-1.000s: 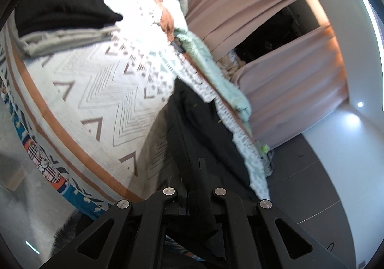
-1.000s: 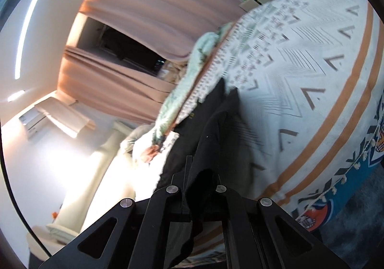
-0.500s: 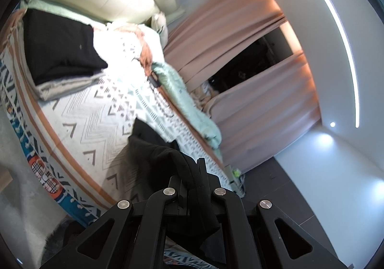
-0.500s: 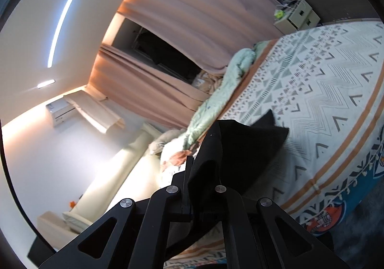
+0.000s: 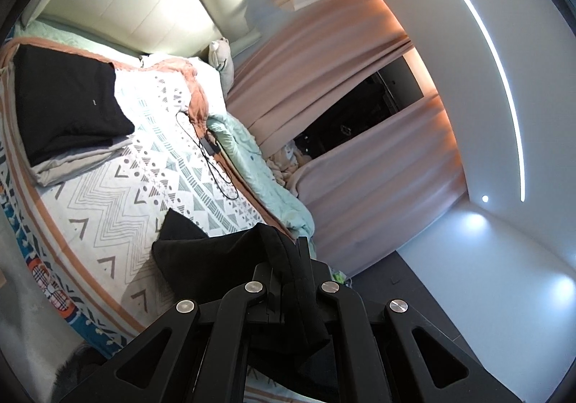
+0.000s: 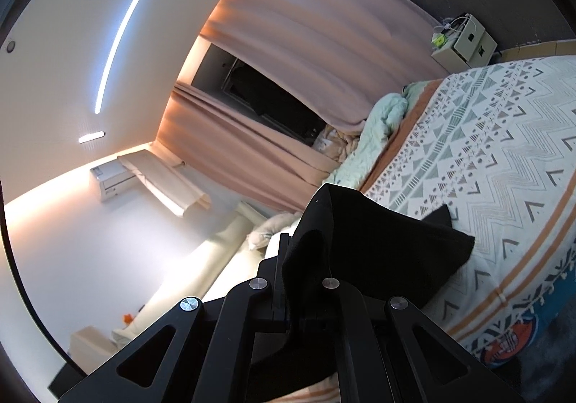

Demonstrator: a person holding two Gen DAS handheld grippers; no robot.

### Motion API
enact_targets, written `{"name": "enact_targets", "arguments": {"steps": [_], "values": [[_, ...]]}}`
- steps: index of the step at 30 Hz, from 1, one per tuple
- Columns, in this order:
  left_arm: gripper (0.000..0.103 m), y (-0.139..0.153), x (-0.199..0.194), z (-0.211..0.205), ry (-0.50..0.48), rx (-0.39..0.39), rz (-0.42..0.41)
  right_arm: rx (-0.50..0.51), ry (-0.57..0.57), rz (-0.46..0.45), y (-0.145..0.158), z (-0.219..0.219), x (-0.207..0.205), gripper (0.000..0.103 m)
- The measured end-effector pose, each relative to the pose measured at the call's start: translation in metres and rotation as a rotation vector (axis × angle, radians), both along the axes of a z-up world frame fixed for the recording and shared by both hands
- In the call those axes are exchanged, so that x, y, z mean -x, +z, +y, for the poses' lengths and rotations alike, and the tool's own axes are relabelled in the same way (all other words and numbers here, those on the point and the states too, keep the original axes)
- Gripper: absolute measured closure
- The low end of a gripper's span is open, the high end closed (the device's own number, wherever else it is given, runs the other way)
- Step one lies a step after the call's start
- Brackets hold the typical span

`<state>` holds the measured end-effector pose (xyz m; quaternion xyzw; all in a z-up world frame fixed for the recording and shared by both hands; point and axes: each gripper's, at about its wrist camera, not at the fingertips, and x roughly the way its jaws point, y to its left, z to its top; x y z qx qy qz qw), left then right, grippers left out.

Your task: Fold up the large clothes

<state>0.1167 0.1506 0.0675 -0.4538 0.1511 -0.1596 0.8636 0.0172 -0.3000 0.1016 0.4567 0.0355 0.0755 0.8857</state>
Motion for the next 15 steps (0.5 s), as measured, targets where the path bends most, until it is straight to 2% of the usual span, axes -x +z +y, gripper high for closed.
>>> {"name": "enact_targets", "arguments": {"steps": [8, 15], "values": [[0.1, 0.006, -0.053, -0.013, 0.025, -0.013, 0.021, -0.054, -0.027, 0.024, 0.0, -0.016, -0.056, 0.1], [0.099, 0.003, -0.12, -0.023, 0.065, -0.023, 0.057, -0.073, -0.052, 0.048, -0.002, -0.03, -0.115, 0.1]]}}
